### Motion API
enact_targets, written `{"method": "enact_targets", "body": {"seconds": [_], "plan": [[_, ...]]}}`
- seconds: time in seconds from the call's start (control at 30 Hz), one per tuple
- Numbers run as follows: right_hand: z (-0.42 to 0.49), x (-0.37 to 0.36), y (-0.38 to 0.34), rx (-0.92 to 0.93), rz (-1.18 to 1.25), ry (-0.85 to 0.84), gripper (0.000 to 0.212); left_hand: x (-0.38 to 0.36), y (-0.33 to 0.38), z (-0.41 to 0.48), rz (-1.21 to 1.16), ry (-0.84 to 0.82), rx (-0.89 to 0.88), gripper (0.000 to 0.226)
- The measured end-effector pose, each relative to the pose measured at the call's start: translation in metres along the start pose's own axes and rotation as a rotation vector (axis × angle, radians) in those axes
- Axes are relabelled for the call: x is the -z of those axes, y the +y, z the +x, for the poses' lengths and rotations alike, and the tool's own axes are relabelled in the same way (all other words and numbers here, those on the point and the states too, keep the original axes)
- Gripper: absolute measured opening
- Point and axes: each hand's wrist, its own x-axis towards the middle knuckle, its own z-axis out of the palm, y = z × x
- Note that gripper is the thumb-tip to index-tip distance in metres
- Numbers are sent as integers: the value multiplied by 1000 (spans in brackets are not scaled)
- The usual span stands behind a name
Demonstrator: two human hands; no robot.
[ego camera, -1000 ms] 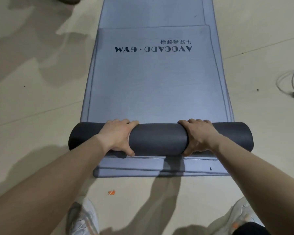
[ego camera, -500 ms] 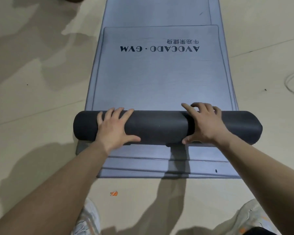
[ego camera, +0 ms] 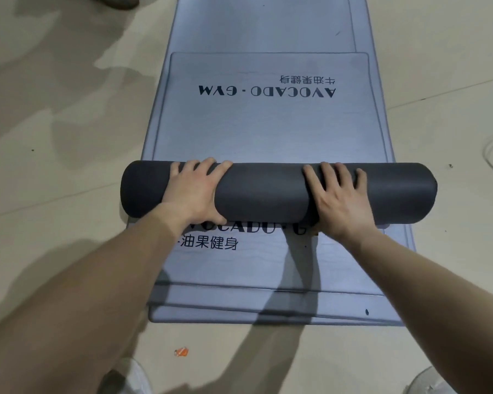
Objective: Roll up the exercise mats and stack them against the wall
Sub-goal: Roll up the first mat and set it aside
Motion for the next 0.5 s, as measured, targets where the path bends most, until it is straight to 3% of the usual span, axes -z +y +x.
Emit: {"method": "enact_targets", "body": {"seconds": [0.17, 0.3, 0.5], "plan": [[10, 26, 9, 108, -25, -121, 110, 14, 2, -10, -23, -143, -12, 128], [-26, 35, 2, 215, 45, -282, 102, 8, 5, -49, -130, -364, -43, 129], [-10, 56, 7, 189, 220, -475, 112, -9, 21, -114, 27, -150, 13, 135]]}}
